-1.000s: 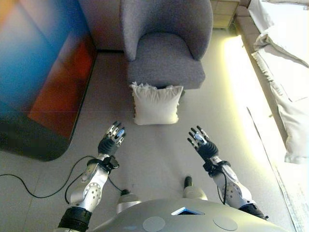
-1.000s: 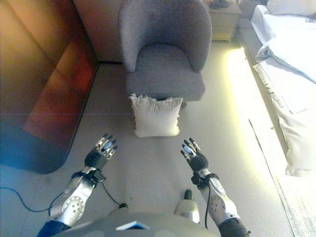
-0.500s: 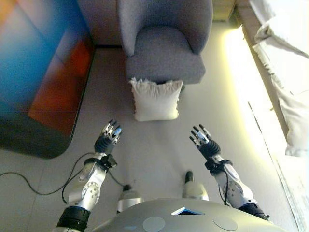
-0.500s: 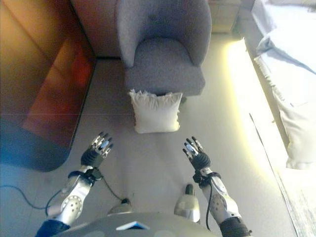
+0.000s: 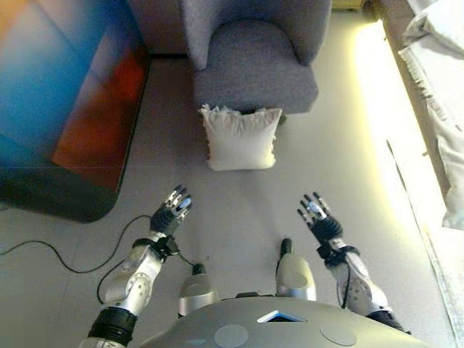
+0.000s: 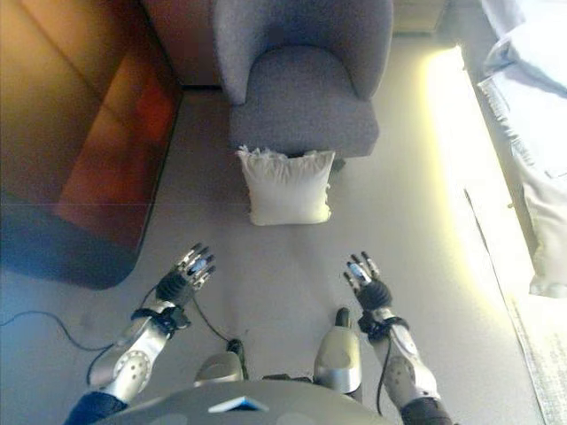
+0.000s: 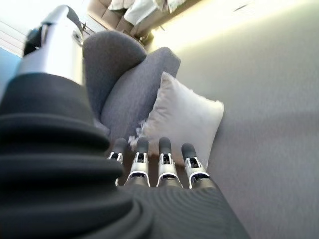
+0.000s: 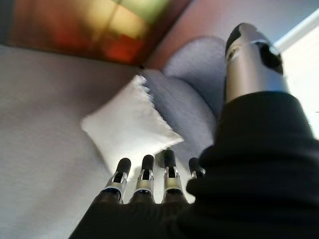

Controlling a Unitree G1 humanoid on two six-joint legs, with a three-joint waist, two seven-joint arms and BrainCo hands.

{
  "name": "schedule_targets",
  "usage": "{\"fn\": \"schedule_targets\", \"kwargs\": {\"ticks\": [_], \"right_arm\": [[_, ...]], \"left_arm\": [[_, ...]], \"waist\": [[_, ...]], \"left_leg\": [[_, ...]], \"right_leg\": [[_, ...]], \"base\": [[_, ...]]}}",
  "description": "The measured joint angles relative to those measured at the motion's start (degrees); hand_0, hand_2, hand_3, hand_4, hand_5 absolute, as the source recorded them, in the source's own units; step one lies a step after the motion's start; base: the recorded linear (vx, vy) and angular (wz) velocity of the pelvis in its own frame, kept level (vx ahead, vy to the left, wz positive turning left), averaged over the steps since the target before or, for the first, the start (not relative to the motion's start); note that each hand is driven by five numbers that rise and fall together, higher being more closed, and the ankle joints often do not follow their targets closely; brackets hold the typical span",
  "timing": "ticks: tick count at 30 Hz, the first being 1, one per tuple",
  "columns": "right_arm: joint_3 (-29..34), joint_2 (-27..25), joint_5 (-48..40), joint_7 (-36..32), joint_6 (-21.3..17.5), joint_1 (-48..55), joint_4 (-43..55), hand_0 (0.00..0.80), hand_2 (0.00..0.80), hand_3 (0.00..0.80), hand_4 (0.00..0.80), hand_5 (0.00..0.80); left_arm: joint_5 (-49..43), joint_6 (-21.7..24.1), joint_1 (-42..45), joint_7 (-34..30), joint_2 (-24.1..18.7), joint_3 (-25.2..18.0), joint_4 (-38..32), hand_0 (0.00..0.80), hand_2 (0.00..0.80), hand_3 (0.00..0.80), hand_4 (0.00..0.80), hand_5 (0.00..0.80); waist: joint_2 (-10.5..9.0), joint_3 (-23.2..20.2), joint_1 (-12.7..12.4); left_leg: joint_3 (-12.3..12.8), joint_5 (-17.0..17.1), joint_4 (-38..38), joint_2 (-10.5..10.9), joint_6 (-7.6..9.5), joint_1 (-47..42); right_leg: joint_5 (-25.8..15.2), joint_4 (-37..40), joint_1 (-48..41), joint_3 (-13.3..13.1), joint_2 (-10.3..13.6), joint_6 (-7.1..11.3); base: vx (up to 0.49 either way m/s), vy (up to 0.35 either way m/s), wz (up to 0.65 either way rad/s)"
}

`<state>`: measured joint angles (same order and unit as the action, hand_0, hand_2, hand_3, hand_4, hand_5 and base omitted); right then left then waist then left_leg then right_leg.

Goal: Pick up the cushion and take it to the sofa

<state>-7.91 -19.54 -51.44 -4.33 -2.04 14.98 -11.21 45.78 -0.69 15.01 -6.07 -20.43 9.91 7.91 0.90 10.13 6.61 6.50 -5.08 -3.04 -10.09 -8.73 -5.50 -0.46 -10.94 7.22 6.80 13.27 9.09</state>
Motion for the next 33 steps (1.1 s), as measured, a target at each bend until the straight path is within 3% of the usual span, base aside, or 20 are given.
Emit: {"fn": "schedule_targets", "kwargs": {"ticks": [1,3,6,7,9,10,11,12,14,17,18,21,23,24,25,27,29,30,31,33], "right_arm": [[-0.1,-0.3,0.0,0.1,0.4,-0.3,0.4,0.0,0.0,0.0,0.0,0.0],[-0.5,-0.3,0.0,0.4,2.2,0.7,2.6,0.0,0.0,0.0,0.0,0.0],[-2.7,-0.3,0.0,-0.4,3.6,0.6,2.3,0.0,0.0,0.0,0.0,0.0],[-2.9,0.0,0.0,-0.5,3.6,0.4,2.0,0.0,0.0,0.0,0.0,0.0],[-2.8,0.3,0.0,-0.5,3.4,-0.5,1.7,0.0,0.0,0.0,0.0,0.0],[-2.5,0.4,0.0,-0.4,3.1,-0.8,1.7,0.0,0.0,0.0,0.0,0.0],[-2.5,0.3,0.0,-0.4,2.7,-0.8,1.7,0.0,0.0,0.0,0.0,0.0],[-2.6,0.2,0.0,-0.4,2.1,-0.4,1.8,0.0,0.0,0.0,0.0,0.0],[-2.1,-0.4,0.0,-0.2,1.1,0.3,2.2,0.0,0.0,0.0,0.0,0.0],[-2.3,-0.5,0.0,0.2,1.0,2.8,2.1,0.0,0.0,0.0,0.0,0.0],[-2.3,-0.5,0.0,0.2,0.8,3.0,2.0,0.0,0.0,0.0,0.0,0.0],[-2.2,-0.5,0.0,0.3,-0.1,3.0,2.0,0.0,0.0,0.0,0.0,0.0],[-2.0,-0.8,0.0,0.3,-0.2,3.2,1.9,0.0,0.0,0.0,0.0,0.0],[-2.0,-1.2,0.1,0.3,-0.2,3.5,1.9,0.0,0.0,0.0,0.0,0.0],[-2.0,-1.3,0.1,0.3,-0.1,3.8,1.6,0.0,0.0,0.0,0.0,0.0],[-2.8,-0.3,0.1,0.3,0.0,3.5,1.9,0.0,0.0,0.0,0.0,0.0],[-2.6,0.7,0.1,0.0,-0.1,4.1,2.5,0.0,0.0,0.0,0.0,0.0],[-2.3,0.8,0.0,0.0,-0.1,4.8,2.5,0.0,0.0,0.0,0.0,0.0],[-2.3,1.4,0.0,0.0,-0.1,5.3,2.3,0.0,0.0,0.0,0.0,0.0],[-2.4,1.5,0.0,0.3,-0.1,5.4,2.5,0.0,0.0,0.0,0.0,0.0]], "left_arm": [[0.0,0.0,0.4,0.0,0.1,-0.3,-0.1,0.0,0.0,0.0,0.0,0.0],[0.1,-0.1,1.0,-0.1,-0.7,-1.1,-0.7,0.0,0.0,0.0,0.0,0.0],[0.3,0.1,2.2,-0.1,-2.2,-2.9,-1.7,0.0,0.0,0.0,0.0,0.0],[0.4,0.1,2.1,-0.1,-2.8,-2.8,-1.7,0.0,0.0,0.0,0.0,0.0],[0.6,0.0,1.7,0.1,-3.0,-2.4,-1.7,0.0,0.0,0.0,0.0,0.0],[0.6,0.0,0.8,0.6,-2.9,-1.5,-1.5,0.0,0.0,0.0,0.0,0.0],[0.5,-0.1,0.4,0.9,-2.3,-0.6,-1.5,0.0,0.0,0.0,0.0,0.0],[0.5,-0.1,0.5,0.9,-1.5,0.3,-1.6,0.0,0.0,0.0,0.0,0.0],[0.5,-0.2,0.5,0.8,-0.1,1.6,-1.9,0.0,0.0,0.0,0.0,0.0],[0.5,-0.1,-0.2,0.8,0.4,2.0,-2.4,0.0,0.0,0.0,0.0,0.0],[0.5,-0.1,-0.2,0.8,0.4,2.3,-2.3,0.0,0.0,0.0,0.0,0.0],[0.5,-0.1,0.0,0.6,0.8,2.3,-2.2,0.0,0.0,0.0,0.0,0.0],[0.5,-0.1,0.7,-0.6,1.1,2.3,-2.0,0.0,0.0,0.0,0.0,0.0],[0.5,-0.1,1.1,-1.0,1.5,2.3,-2.0,0.0,0.0,0.0,0.0,0.0],[0.5,-0.1,1.4,-1.6,1.7,2.2,-1.8,0.0,0.0,0.0,0.0,0.0],[0.5,0.0,1.3,-1.9,0.3,1.4,-2.1,0.0,0.0,0.0,0.0,0.0],[0.6,0.0,0.7,-1.8,-1.9,1.2,-2.0,0.0,0.0,0.0,0.0,0.0],[0.6,0.0,0.3,-1.8,-1.9,1.2,-2.0,0.0,0.0,0.0,0.0,0.0],[0.7,0.0,-0.5,-1.7,-2.0,1.3,-1.8,0.0,0.0,0.0,0.0,0.0],[1.2,0.2,-2.6,-1.6,-1.8,1.8,-1.9,0.0,0.0,0.0,0.0,0.0]], "waist": [[-0.08,-0.4,0.3],[-1.3,-1.0,0.4],[-2.83,-2.1,-0.2],[-3.75,-2.7,-0.3],[-5.47,-4.0,-0.8],[-5.67,-4.1,-1.0],[-6.18,-4.5,-1.4],[-5.75,-4.9,-2.1],[-4.19,-5.5,-2.5],[-3.47,-5.3,-3.4],[-3.48,-5.1,-4.5],[-2.09,-2.7,-7.5],[0.2,-1.5,-8.9],[1.44,-1.2,-9.2],[2.67,-0.8,-9.0],[0.74,0.6,-9.2],[-0.44,0.9,-7.7],[-0.46,0.9,-6.9],[-1.71,0.5,-6.3],[-2.09,0.4,-6.0]], "left_leg": [[-0.2,-0.3,-0.3,-0.6,-0.65,0.0],[0.1,-0.4,-1.2,-1.6,-1.19,-0.8],[1.9,0.2,-5.6,-4.1,-0.09,0.3],[2.4,1.3,-7.7,-4.7,1.62,1.6],[2.7,5.7,-9.8,-5.1,7.86,3.7],[2.3,7.8,-13.2,-5.7,8.37,5.6],[1.4,9.9,-14.7,-5.8,8.0,6.1],[0.9,9.8,-16.0,-5.3,6.12,7.0],[1.1,7.2,-15.2,-1.5,2.99,8.0],[-0.1,6.3,-5.8,5.8,2.37,10.4],[-1.1,6.5,-1.6,7.1,2.5,11.3],[-5.9,6.9,6.7,7.3,2.67,13.8],[-6.5,6.3,4.9,5.4,1.97,16.1],[-6.3,5.1,3.4,4.4,0.82,16.7],[-6.0,6.1,2.3,4.1,0.38,16.4],[-2.5,7.6,0.9,5.2,1.47,15.1],[1.8,10.4,-0.7,4.9,3.94,14.9],[3.9,12.2,-2.2,4.9,6.3,15.0],[5.8,10.6,-3.0,5.8,6.6,15.0],[8.7,9.3,-4.9,6.5,8.11,15.1]], "right_leg": [[1.0,-1.2,0.0,-0.2,-0.7,0.08],[3.2,-2.9,0.0,-3.2,-2.3,-0.14],[5.5,-4.5,0.0,-3.7,-5.4,-1.92],[6.1,-4.4,0.1,-3.8,-5.9,-2.67],[7.0,-4.3,-0.2,-3.3,-6.8,-4.61],[7.4,-3.8,-0.6,-3.2,-7.3,-5.99],[7.2,-3.1,-1.5,-3.6,-7.3,-7.08],[7.2,-2.2,-2.6,-3.7,-7.4,-7.67],[6.7,0.0,-4.1,-3.3,-7.3,-8.45],[5.9,3.9,-6.9,-3.9,-7.4,-9.14],[5.7,4.8,-7.3,-5.3,-7.6,-9.18],[5.6,7.0,-10.0,-10.6,-9.4,-9.32],[6.8,7.3,-11.4,-11.9,-10.2,-8.1],[7.7,7.2,-12.2,-12.5,-10.5,-7.2],[8.7,7.1,-13.3,-12.7,-10.5,-5.71],[10.4,4.0,-12.9,-11.8,-9.0,-4.15],[12.1,3.1,-14.0,-7.0,-10.0,-5.65],[12.4,4.4,-16.0,-6.0,-9.5,-5.16],[13.1,5.4,-17.4,-5.6,-8.2,-4.62],[13.9,5.3,-17.7,-4.4,-6.2,-3.84]], "base": [[0.479,-0.44,0.04],[0.337,-0.348,0.0],[0.25,-0.311,-0.11],[0.239,-0.31,0.04],[0.241,-0.271,0.18],[0.19,-0.115,0.12],[0.195,-0.061,0.0],[0.208,-0.033,-0.06],[0.219,-0.013,0.09],[0.303,-0.032,0.3],[0.369,-0.036,-0.06],[0.326,-0.011,-0.29],[0.348,0.016,-0.45],[0.356,0.036,-0.56],[0.359,0.054,-0.66],[0.38,0.089,-0.69],[0.376,0.085,-0.18],[0.392,0.081,0.16],[0.403,0.098,0.37],[0.447,0.113,0.2]]}}
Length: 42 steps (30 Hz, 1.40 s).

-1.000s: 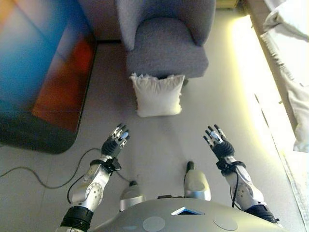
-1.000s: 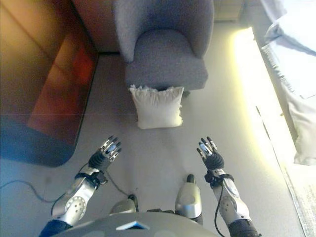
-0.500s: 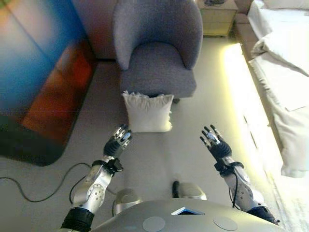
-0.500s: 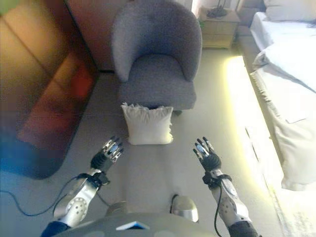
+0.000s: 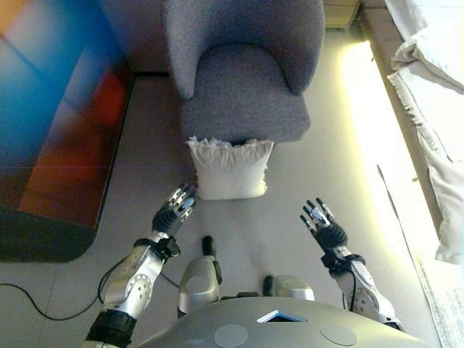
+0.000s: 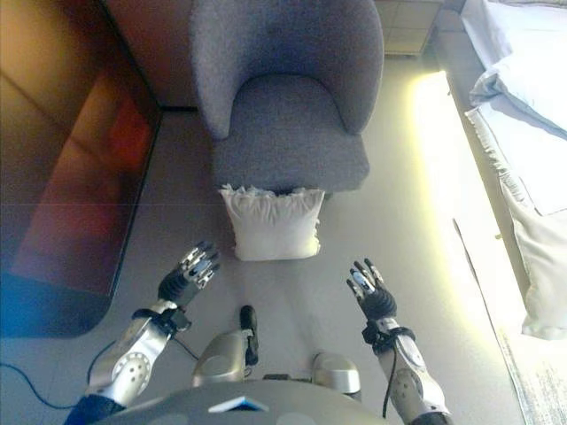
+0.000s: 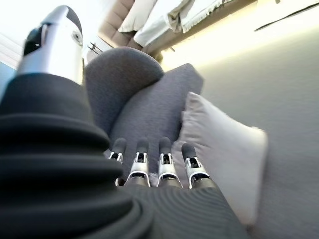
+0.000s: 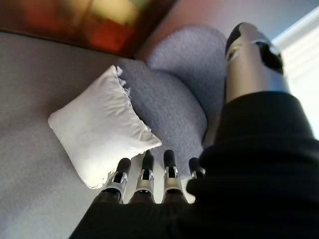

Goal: Pick up the cushion and take it to the sofa

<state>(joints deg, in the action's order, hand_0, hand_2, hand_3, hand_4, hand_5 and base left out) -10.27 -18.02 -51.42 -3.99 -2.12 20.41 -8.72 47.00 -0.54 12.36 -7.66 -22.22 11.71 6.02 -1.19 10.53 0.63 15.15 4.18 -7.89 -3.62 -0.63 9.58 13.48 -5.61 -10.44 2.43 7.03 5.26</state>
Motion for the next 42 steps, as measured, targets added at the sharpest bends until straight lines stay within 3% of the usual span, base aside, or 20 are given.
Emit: {"fn": "schedule_targets", "kwargs": {"ticks": [2,5,7,8,9,11,14,16,19,21,23,25,27,29,30,31,33,35,38,42], "right_arm": [[-1.0,0.0,0.0,0.7,0.0,-2.2,0.0,0.0,0.0,0.0,0.0,0.0],[-2.2,-0.1,-1.3,1.0,-0.4,-3.5,0.1,0.0,0.0,0.0,0.0,0.0],[-2.1,-0.1,-2.9,1.3,-0.4,-4.1,0.1,0.0,0.0,0.0,0.0,0.0],[-2.0,-0.1,-3.3,1.2,-0.4,-4.4,0.1,0.0,0.0,0.0,0.0,0.0],[-1.8,0.0,-3.3,1.2,-0.4,-4.2,0.0,0.0,0.0,0.0,0.0,0.0],[-1.7,0.4,-3.3,1.5,-0.5,-4.2,-0.2,0.0,0.0,0.0,0.0,0.0],[-1.7,1.4,-3.2,2.3,-0.5,-3.1,-0.1,0.0,0.0,0.0,0.0,0.0],[-2.1,1.9,-2.8,2.3,-0.5,-1.7,-0.1,0.0,0.0,0.0,0.0,0.0],[-2.0,1.6,-2.6,1.6,-1.2,-0.2,-0.2,0.0,0.0,0.0,0.0,0.0],[-2.1,1.5,-3.2,0.1,-1.4,0.1,-1.2,0.0,0.0,0.0,0.0,0.0],[-2.2,1.5,-3.3,-0.8,-1.4,0.0,-1.4,0.0,0.0,0.0,0.0,0.0],[-2.1,1.5,-3.3,-1.1,-1.5,0.0,-1.4,0.0,0.0,0.0,0.0,0.0],[-2.0,1.4,-3.3,-1.0,-1.5,0.3,-1.6,0.0,0.0,0.0,0.0,0.0],[-2.0,1.7,-3.3,-0.9,-1.4,0.7,-1.6,0.0,0.0,0.0,0.0,0.0],[-2.1,2.0,-3.3,-0.9,-1.2,1.4,-1.6,0.0,0.0,0.0,0.0,0.0],[-1.5,1.6,-3.3,-0.9,-1.0,1.5,-2.4,0.0,0.0,0.0,0.0,0.0],[-0.6,-1.1,-3.3,-1.1,-0.4,1.0,-2.7,0.0,0.0,0.0,0.0,0.0],[-0.3,-3.2,-3.3,-2.1,0.2,-0.5,-2.7,0.0,0.0,0.0,0.0,0.0],[-0.4,-4.3,-3.3,-2.3,1.3,-2.6,-2.7,0.0,0.0,0.0,0.0,0.0],[-1.7,-4.5,-3.2,-1.9,2.5,-2.4,-2.4,0.0,0.0,0.0,0.0,0.0]], "left_arm": [[0.0,0.4,-0.3,0.4,0.3,0.1,-0.4,0.0,0.0,0.0,0.0,0.0],[0.0,1.0,-0.3,1.1,0.5,0.8,-0.3,0.0,0.0,0.0,0.0,0.0],[0.0,1.1,-0.6,1.5,0.5,0.5,-0.3,0.0,0.0,0.0,0.0,0.0],[0.0,1.1,-0.7,1.4,0.5,0.5,0.0,0.0,0.0,0.0,0.0,0.0],[0.0,1.2,-0.4,1.4,0.7,0.5,0.2,0.0,0.0,0.0,0.0,0.0],[-0.1,1.2,-0.5,1.4,0.7,0.5,0.7,0.0,0.0,0.0,0.0,0.0],[-0.1,1.2,-0.5,1.4,0.3,0.5,0.7,0.0,0.0,0.0,0.0,0.0],[-0.1,1.2,-0.5,1.4,-0.6,0.2,0.7,0.0,0.0,0.0,0.0,0.0],[-0.1,1.0,0.2,1.5,-1.4,0.1,0.8,0.0,0.0,0.0,0.0,0.0],[0.0,1.1,0.2,1.8,-1.3,0.1,2.0,0.0,0.0,0.0,0.0,0.0],[0.0,1.1,1.2,2.2,-1.3,0.1,2.5,0.0,0.0,0.0,0.0,0.0],[0.0,1.0,2.6,2.2,-1.3,1.0,2.6,0.0,0.0,0.0,0.0,0.0],[0.0,0.9,3.0,1.9,-1.4,1.7,2.6,0.0,0.0,0.0,0.0,0.0],[0.0,0.7,3.5,1.5,-2.3,1.7,2.5,0.0,0.0,0.0,0.0,0.0],[0.1,0.5,3.9,1.3,-3.7,1.6,2.0,0.0,0.0,0.0,0.0,0.0],[0.1,0.0,3.9,1.5,-3.2,1.5,2.8,0.0,0.0,0.0,0.0,0.0],[1.5,-0.3,6.3,1.3,-1.9,1.7,1.1,0.0,0.0,0.0,0.0,0.0],[1.6,-0.2,7.0,1.4,-1.1,1.7,1.0,0.0,0.0,0.0,0.0,0.0],[1.7,-0.1,6.5,1.9,-0.7,1.2,0.9,0.0,0.0,0.0,0.0,0.0],[3.8,0.0,5.8,2.5,-0.2,-1.0,0.9,0.0,0.0,0.0,0.0,0.0]], "waist": [[0.11,0.0,-1.0],[-0.17,-0.1,-1.6],[-0.76,-0.5,-1.9],[-0.77,-0.7,-2.2],[-0.87,-1.3,-2.2],[-1.38,-2.0,-3.0],[0.15,-2.9,-2.9],[0.64,-4.0,-3.0],[1.57,-4.6,-2.8],[1.16,-4.9,-2.7],[-0.36,-5.3,-1.7],[-1.3,-5.7,-0.7],[-2.0,-6.0,0.9],[-3.87,-6.7,1.7],[-5.86,-7.3,1.5],[-6.04,-7.6,1.6],[-2.39,-7.2,1.1],[-0.51,-7.1,1.4],[-0.16,-7.1,1.6],[-1.2,-6.8,1.5]], "left_leg": [[0.5,-1.4,-1.9,0.7,0.04,0.1],[-1.7,-4.6,-6.0,0.1,-0.44,-0.1],[-2.0,-5.7,-7.8,-0.2,-0.1,-0.2],[-1.8,-6.8,-7.5,-0.2,0.43,-1.0],[-1.8,-7.4,-5.5,0.3,-0.17,-2.4],[-1.3,-8.2,-5.0,1.4,0.96,-3.9],[-1.7,-9.7,-4.4,2.2,2.67,-5.8],[-1.7,-10.0,-2.5,2.8,3.63,-6.9],[-2.5,-9.5,-0.2,3.0,4.12,-9.2],[-2.4,-9.5,0.9,3.4,4.0,-10.1],[-3.0,-9.3,1.9,4.4,3.63,-10.9],[-4.7,-9.5,3.3,5.0,3.06,-12.0],[-7.6,-9.7,3.6,4.9,2.13,-12.0],[-10.4,-10.0,3.2,5.0,-0.24,-12.0],[-10.9,-10.3,2.7,5.0,-1.84,-12.0],[-11.5,-10.7,1.5,3.4,-3.31,-11.9],[-12.3,-11.6,-0.1,-1.2,-5.25,-11.6],[-12.3,-11.6,0.0,-3.9,-5.52,-11.7],[-12.8,-11.2,0.6,-5.9,-6.11,-12.2],[-14.3,-10.6,1.1,-7.2,-7.13,-12.2]], "right_leg": [[-0.1,-0.8,0.6,0.0,0.8,0.19],[-0.2,-3.7,0.2,-0.1,0.8,0.41],[-0.9,-7.0,0.8,0.1,0.6,1.55],[-0.8,-10.6,1.9,0.5,0.8,1.66],[-0.7,-14.6,3.6,0.9,1.2,1.85],[-1.6,-25.1,8.2,1.2,2.9,2.33],[-10.1,-38.1,14.9,1.6,5.3,1.63],[-8.9,-40.6,18.6,3.3,6.8,0.78],[-6.6,-30.7,19.7,7.9,8.6,0.83],[-8.6,-20.3,20.1,10.7,11.7,3.82],[-12.4,-10.5,20.2,10.4,14.4,7.41],[-16.6,-2.3,19.2,8.4,15.1,8.75],[-19.8,4.9,17.3,5.6,14.9,8.56],[-20.0,7.1,14.8,3.4,14.9,8.21],[-18.4,6.8,13.4,2.3,14.7,6.46],[-19.3,6.3,12.4,1.4,13.4,7.51],[-17.2,3.4,12.3,1.5,8.6,6.14],[-15.7,2.3,12.1,1.4,6.0,5.04],[-14.1,0.9,12.1,1.3,3.9,4.1],[-12.1,-0.5,11.8,-0.1,2.1,3.72]], "base": [[0.464,0.101,-0.25],[0.416,0.112,-0.1],[0.442,0.205,0.07],[0.415,0.238,0.07],[0.369,0.24,0.05],[0.308,0.229,-0.02],[0.267,0.126,0.09],[0.258,-0.034,0.07],[0.256,-0.153,0.14],[0.275,-0.19,0.07],[0.309,-0.139,0.1],[0.362,-0.125,0.33],[0.328,-0.143,0.65],[0.286,-0.172,0.87],[0.259,-0.193,0.97],[0.222,-0.197,0.74],[0.213,-0.256,0.34],[0.22,-0.296,0.15],[0.188,-0.226,0.11],[0.134,-0.232,0.2]]}}
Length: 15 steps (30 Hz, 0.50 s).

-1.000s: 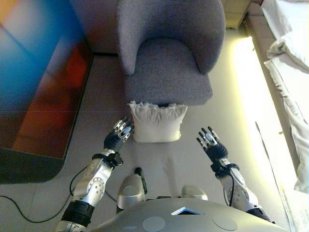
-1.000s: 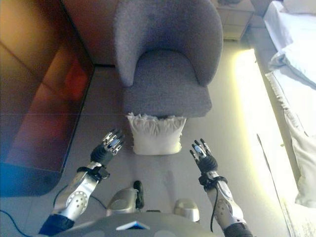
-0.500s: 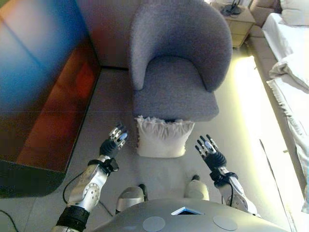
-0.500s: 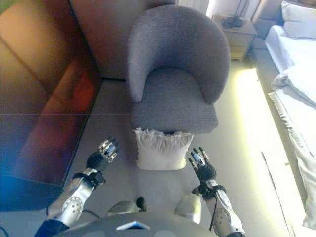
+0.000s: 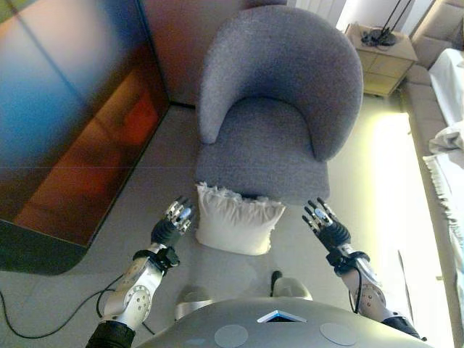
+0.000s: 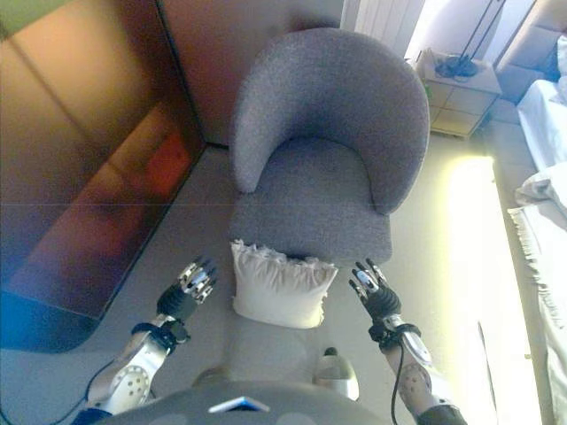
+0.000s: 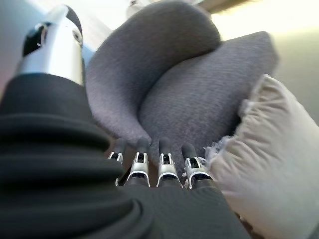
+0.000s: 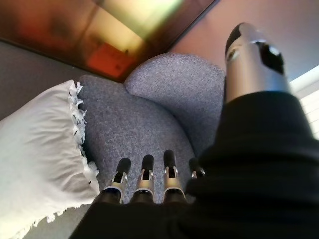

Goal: Pick up the cushion and take it to the sofa

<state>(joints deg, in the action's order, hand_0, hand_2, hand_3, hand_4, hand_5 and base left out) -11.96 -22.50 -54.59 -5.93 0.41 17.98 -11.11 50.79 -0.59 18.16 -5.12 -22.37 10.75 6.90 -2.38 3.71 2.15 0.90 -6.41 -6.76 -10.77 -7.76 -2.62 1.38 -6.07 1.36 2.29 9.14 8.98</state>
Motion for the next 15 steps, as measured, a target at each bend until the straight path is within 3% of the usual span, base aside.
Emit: {"fn": "schedule_targets", "kwargs": {"ticks": [2,4,5,7,8,10,12,14,15], "right_arm": [[-0.2,0.0,1.1,0.3,0.0,-0.1,-0.1,0.0,0.0,0.0,0.0,0.0],[-0.2,-0.2,2.4,0.6,-0.1,-0.1,-0.2,0.0,0.0,0.0,0.0,0.0],[-0.2,-0.4,2.4,0.6,-0.1,0.0,-0.2,0.0,0.0,0.0,0.0,0.0],[-0.2,-0.3,2.6,0.8,-0.3,-0.2,-0.3,0.0,0.0,0.0,0.0,0.0],[-0.2,-0.2,2.6,0.9,-0.4,-0.4,-0.4,0.0,0.0,0.0,0.0,0.0],[0.0,-0.3,2.5,0.8,-0.8,-0.5,-0.2,0.0,0.0,0.0,0.0,0.0],[0.1,-0.3,2.1,0.5,-1.9,0.3,0.9,0.0,0.0,0.0,0.0,0.0],[0.0,-0.7,2.1,0.5,-1.9,0.8,1.0,0.0,0.0,0.0,0.0,0.0],[0.1,-1.1,2.1,0.5,-2.2,0.6,0.6,0.0,0.0,0.0,0.0,0.0]], "left_arm": [[0.2,0.0,-0.7,0.3,0.0,0.0,0.0,0.0,0.0,0.0,0.0,0.0],[1.0,-0.1,-1.4,0.4,-0.1,0.1,-0.1,0.0,0.0,0.0,0.0,0.0],[1.6,-0.1,-2.5,0.3,-0.1,0.3,-0.1,0.0,0.0,0.0,0.0,0.0],[1.9,-0.1,-4.1,0.2,-0.2,0.4,0.0,0.0,0.0,0.0,0.0,0.0],[2.0,-0.1,-4.5,0.1,-0.1,0.5,0.1,0.0,0.0,0.0,0.0,0.0],[1.9,-0.4,-3.1,0.0,-0.1,0.7,0.0,0.0,0.0,0.0,0.0,0.0],[1.9,-0.6,-2.1,-0.7,0.0,1.5,-0.1,0.0,0.0,0.0,0.0,0.0],[1.9,-0.7,-3.1,-1.0,0.7,1.6,-0.2,0.0,0.0,0.0,0.0,0.0],[1.9,-0.6,-3.6,-1.0,1.6,1.6,-0.1,0.0,0.0,0.0,0.0,0.0]], "waist": [[-0.02,0.0,0.0],[-0.03,0.1,0.4],[-0.2,0.1,0.4],[-0.93,0.7,0.2],[-1.25,1.6,0.0],[-0.81,2.4,-0.2],[-0.1,2.4,-0.3],[1.01,2.9,-0.2],[2.65,3.4,-0.8]], "left_leg": [[-0.9,0.3,0.0,-0.5,0.11,0.4],[-0.3,1.8,-1.4,-0.8,1.9,2.3],[1.0,2.8,-3.1,-0.9,3.54,4.1],[4.1,6.5,-4.5,-0.8,8.44,6.8],[5.6,8.8,-5.0,-0.8,9.84,7.5],[5.9,10.0,-6.8,-1.0,9.03,8.1],[5.2,6.8,-8.1,0.4,4.69,8.2],[2.3,5.2,0.4,2.8,2.69,6.3],[0.9,6.5,3.7,2.9,1.18,4.9]], "right_leg": [[0.6,-0.2,-0.3,0.3,-0.7,-0.37],[2.1,-1.7,0.0,1.4,-1.1,-1.16],[3.5,-3.2,1.0,1.7,-1.3,-2.02],[4.5,-4.0,1.6,2.7,-1.0,-3.18],[4.4,-3.9,1.3,3.1,-0.7,-3.94],[4.5,-3.9,0.6,4.3,-0.6,-4.74],[4.5,-3.9,0.6,4.5,-0.1,-4.71],[3.8,-3.7,2.1,4.4,-0.3,-4.16],[2.9,-2.8,2.3,3.8,-1.3,-3.82]], "base": [[0.08,-0.26,0.2],[0.058,-0.251,0.53],[0.092,-0.197,0.87],[0.131,-0.1,0.85],[0.15,0.043,0.55],[0.191,0.11,0.27],[0.26,0.131,0.17],[0.28,0.086,0.11],[0.319,0.092,-0.36]]}}
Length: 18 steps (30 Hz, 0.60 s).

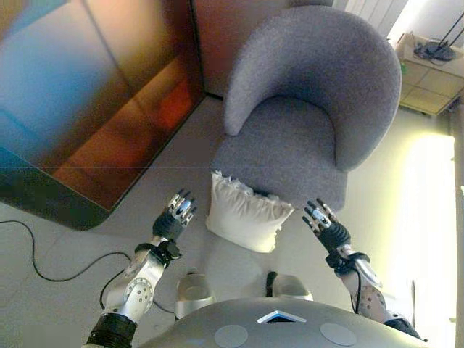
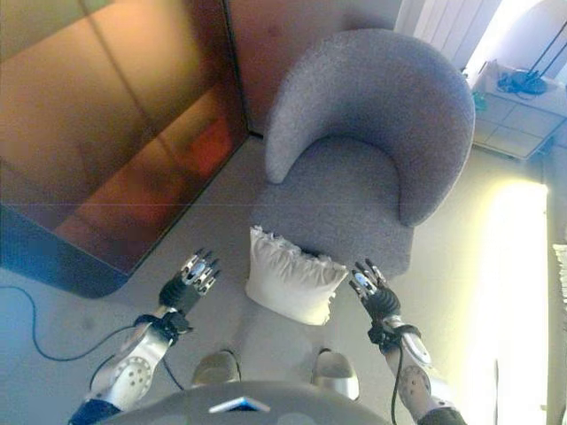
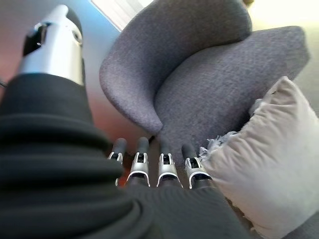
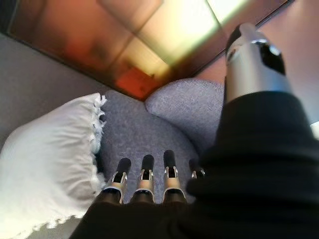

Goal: Pick up the cushion and take it to the sofa

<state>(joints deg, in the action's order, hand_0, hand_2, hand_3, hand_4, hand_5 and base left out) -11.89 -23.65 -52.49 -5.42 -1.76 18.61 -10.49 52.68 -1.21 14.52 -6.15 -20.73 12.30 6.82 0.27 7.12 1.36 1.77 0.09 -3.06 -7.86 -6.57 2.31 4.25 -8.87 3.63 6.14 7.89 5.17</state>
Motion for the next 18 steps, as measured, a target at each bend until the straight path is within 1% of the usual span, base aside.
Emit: {"fn": "schedule_targets", "kwargs": {"ticks": [1,2,3,4,5,6,7,8,9,10,11,12,13,14,15,17,18], "right_arm": [[-0.5,0.4,-0.1,0.0,-0.2,-0.5,-0.8,0.0,0.0,0.0,0.0,0.0],[-0.9,1.5,-0.2,-0.3,-0.2,-0.5,-1.2,0.0,0.0,0.0,0.0,0.0],[-1.4,2.5,-0.5,-0.5,-0.3,-0.2,-1.2,0.0,0.0,0.0,0.0,0.0],[-2.3,3.3,-0.5,-0.7,-0.4,-0.1,-1.1,0.0,0.0,0.0,0.0,0.0],[-2.6,3.6,-0.5,-0.7,-0.5,-1.0,-1.7,0.0,0.0,0.0,0.0,0.0],[-2.2,4.1,-0.6,-0.2,-0.7,-2.9,-2.2,0.0,0.0,0.0,0.0,0.0],[-1.8,4.4,-0.9,-0.1,-0.7,-3.0,-1.8,0.0,0.0,0.0,0.0,0.0],[-1.7,4.3,-1.1,-0.2,-0.7,-3.2,-1.3,0.0,0.0,0.0,0.0,0.0],[-1.8,3.9,-1.0,-0.3,-0.7,-3.3,-1.1,0.0,0.0,0.0,0.0,0.0],[-1.8,3.5,-1.0,-0.3,-0.6,-3.3,-1.1,0.0,0.0,0.0,0.0,0.0],[-2.2,3.9,-1.0,-0.2,-0.4,-3.2,-1.1,0.0,0.0,0.0,0.0,0.0],[-2.4,4.1,-1.0,-0.2,-0.5,-2.7,-0.5,0.0,0.0,0.0,0.0,0.0],[-2.2,4.7,-1.0,0.1,-0.7,-2.7,-0.4,0.0,0.0,0.0,0.0,0.0],[-2.1,5.4,-1.0,0.6,-0.8,-2.8,-0.4,0.0,0.0,0.0,0.0,0.0],[-2.1,6.0,-1.0,1.4,-0.8,-2.7,-0.4,0.0,0.0,0.0,0.0,0.0],[-2.2,7.2,-0.4,2.8,-0.8,-2.8,-0.9,0.0,0.0,0.0,0.0,0.0],[-2.5,7.5,0.5,3.2,-0.8,-2.7,-1.3,0.0,0.0,0.0,0.0,0.0]], "left_arm": [[-0.1,0.0,-0.1,0.1,0.6,-0.1,0.3,0.0,0.0,0.0,0.0,0.0],[-0.1,0.2,-0.2,0.1,0.4,0.0,0.2,0.0,0.0,0.0,0.0,0.0],[-0.2,0.3,0.0,0.1,-0.3,-0.1,0.3,0.0,0.0,0.0,0.0,0.0],[-0.2,0.4,0.1,0.1,-1.2,-0.1,0.2,0.0,0.0,0.0,0.0,0.0],[-0.2,0.4,-0.8,0.0,-1.4,-0.1,1.4,0.0,0.0,0.0,0.0,0.0],[-0.2,0.4,-1.4,0.1,-1.1,-0.1,1.9,0.0,0.0,0.0,0.0,0.0],[-0.2,0.4,-1.5,0.0,-1.0,-0.1,1.7,0.0,0.0,0.0,0.0,0.0],[-0.2,0.5,-1.4,0.0,-1.0,-0.1,1.6,0.0,0.0,0.0,0.0,0.0],[-0.2,0.6,-1.1,0.0,-0.8,-0.1,1.5,0.0,0.0,0.0,0.0,0.0],[-0.2,0.7,-1.0,0.0,-0.6,-0.2,1.7,0.0,0.0,0.0,0.0,0.0],[-0.2,0.6,-0.8,0.0,-0.8,-0.9,2.4,0.0,0.0,0.0,0.0,0.0],[-0.2,0.8,-0.7,-0.1,-0.8,-1.8,2.3,0.0,0.0,0.0,0.0,0.0],[-0.3,1.1,-1.2,-0.3,-1.1,-2.5,2.3,0.0,0.0,0.0,0.0,0.0],[-0.9,1.2,-2.2,-0.4,-1.9,-2.5,2.3,0.0,0.0,0.0,0.0,0.0],[-1.8,1.2,-2.8,-0.5,-2.5,-2.5,2.3,0.0,0.0,0.0,0.0,0.0],[-2.5,1.6,-3.5,-0.6,-3.5,-2.5,2.4,0.0,0.0,0.0,0.0,0.0],[-2.5,1.6,-3.5,-0.5,-4.1,-2.5,2.4,0.0,0.0,0.0,0.0,0.0]], "waist": [[0.56,0.3,-2.2],[0.34,0.8,-3.5],[-0.25,1.2,-4.3],[-2.13,0.6,-4.3],[-3.17,0.4,-5.1],[-2.64,1.1,-5.3],[-2.79,1.3,-5.3],[-2.5,1.1,-5.5],[-1.5,0.8,-5.6],[-0.39,0.4,-5.7],[-0.88,0.0,-6.3],[-1.72,-0.5,-6.5],[-2.26,-0.7,-6.9],[-2.92,-0.7,-6.9],[-3.19,-0.9,-6.9],[-2.98,-1.0,-6.6],[-2.6,-1.0,-6.2]], "left_leg": [[0.1,0.7,0.5,-0.2,-0.35,0.3],[1.5,0.8,0.4,-0.6,-0.33,-0.5],[2.4,0.5,-0.5,-0.8,-0.39,-0.9],[2.7,-0.1,-2.0,0.2,-0.51,-0.8],[2.5,-1.6,-4.9,1.2,-1.04,-0.2],[1.6,-2.9,-9.4,1.4,-0.33,2.0],[0.5,-3.8,-11.8,2.0,0.27,3.9],[-0.1,-3.3,-10.3,3.2,0.97,4.7],[-0.2,-2.4,-8.1,3.8,2.27,5.4],[-0.4,-0.3,-6.5,4.2,2.85,5.2],[1.0,-0.6,-5.6,5.3,2.61,3.3],[2.3,-0.7,-5.5,6.0,3.2,3.0],[3.0,-1.5,-6.3,6.4,3.66,3.3],[3.5,-2.0,-6.7,6.8,4.11,3.4],[4.0,-2.2,-6.6,6.8,4.47,3.3],[5.2,-2.6,-5.9,6.5,5.07,2.0],[6.3,-2.8,-5.2,5.9,5.34,0.8]], "right_leg": [[-0.2,0.5,-0.1,-0.7,-1.0,0.28],[2.5,-5.3,1.0,-0.4,-1.3,-0.09],[5.9,-12.2,0.8,0.6,-1.0,0.41],[8.9,-12.4,-0.8,1.0,-0.5,-0.63],[10.3,-8.8,-3.3,0.3,0.0,-1.17],[9.8,-6.1,-5.7,-0.1,-0.2,-1.32],[9.2,-4.5,-6.5,-0.8,0.3,-1.15],[8.9,-3.9,-6.6,-1.4,1.3,-0.65],[8.6,-3.8,-6.5,-1.8,1.6,0.21],[9.1,-3.9,-6.3,-2.5,1.8,0.92],[9.3,-4.3,-6.5,-3.4,3.3,1.64],[8.7,-4.6,-6.5,-3.1,4.1,2.17],[8.3,-4.9,-6.2,-2.0,4.6,2.06],[8.0,-6.3,-5.3,-1.2,5.3,1.77],[7.5,-8.3,-3.9,-0.8,5.6,1.05],[5.9,-12.2,-1.8,-0.6,6.2,-0.55],[5.1,-12.8,-1.2,0.2,6.4,-0.62]], "base": [[0.37,0.12,-0.68],[0.326,0.131,-0.57],[0.324,0.15,-0.28],[0.325,0.161,-0.13],[0.307,0.157,-0.06],[0.318,0.155,-0.05],[0.306,0.139,-0.02],[0.327,0.145,-0.15],[0.308,0.142,-0.29],[0.287,0.147,-0.43],[0.239,0.145,-0.5],[0.212,0.154,-0.49],[0.198,0.161,-0.32],[0.191,0.15,-0.25],[0.177,0.109,-0.25],[0.15,0.005,-0.35],[0.121,-0.093,-0.48]]}}
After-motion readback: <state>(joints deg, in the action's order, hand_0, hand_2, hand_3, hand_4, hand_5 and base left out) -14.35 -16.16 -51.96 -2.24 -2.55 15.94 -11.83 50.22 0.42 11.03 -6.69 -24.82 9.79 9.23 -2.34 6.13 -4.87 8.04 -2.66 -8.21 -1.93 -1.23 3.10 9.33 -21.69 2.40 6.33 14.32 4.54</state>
